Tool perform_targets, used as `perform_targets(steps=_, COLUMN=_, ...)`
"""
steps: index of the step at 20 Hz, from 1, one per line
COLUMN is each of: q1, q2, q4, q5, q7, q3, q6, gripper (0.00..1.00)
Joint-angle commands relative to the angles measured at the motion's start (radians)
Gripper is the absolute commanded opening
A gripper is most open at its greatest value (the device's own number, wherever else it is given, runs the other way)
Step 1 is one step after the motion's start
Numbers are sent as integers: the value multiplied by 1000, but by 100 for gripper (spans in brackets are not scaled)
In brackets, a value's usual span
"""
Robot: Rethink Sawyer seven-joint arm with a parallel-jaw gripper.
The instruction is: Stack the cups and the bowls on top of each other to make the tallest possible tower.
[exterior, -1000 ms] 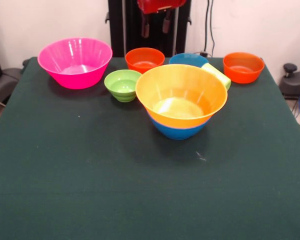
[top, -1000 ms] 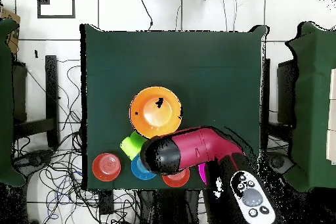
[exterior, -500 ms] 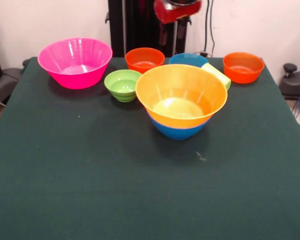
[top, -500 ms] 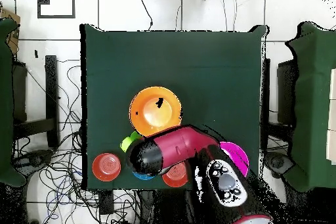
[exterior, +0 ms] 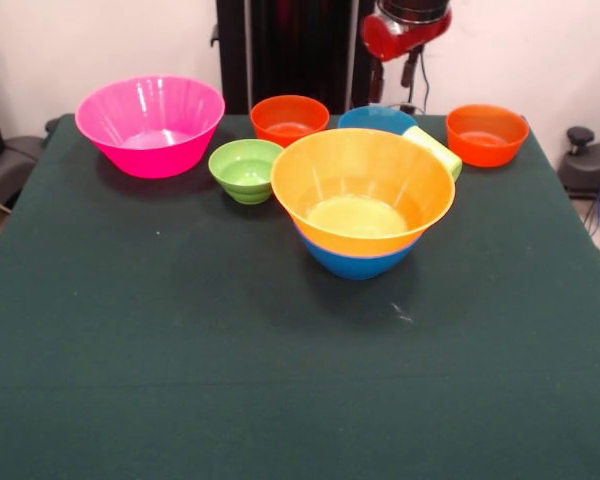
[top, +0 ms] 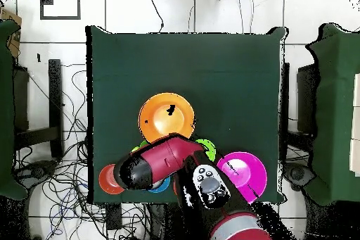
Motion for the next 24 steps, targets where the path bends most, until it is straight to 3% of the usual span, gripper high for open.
perform_targets(steps=1, q1=24, q2=60, q4=-44, q5=-38, q7=145, q3=-61, q6=-87, gripper=100)
perform_targets(steps=24, q1=88, q2=123, q4=-96, q5=-14, q7=139, q3=-136, q6=-139, gripper=100)
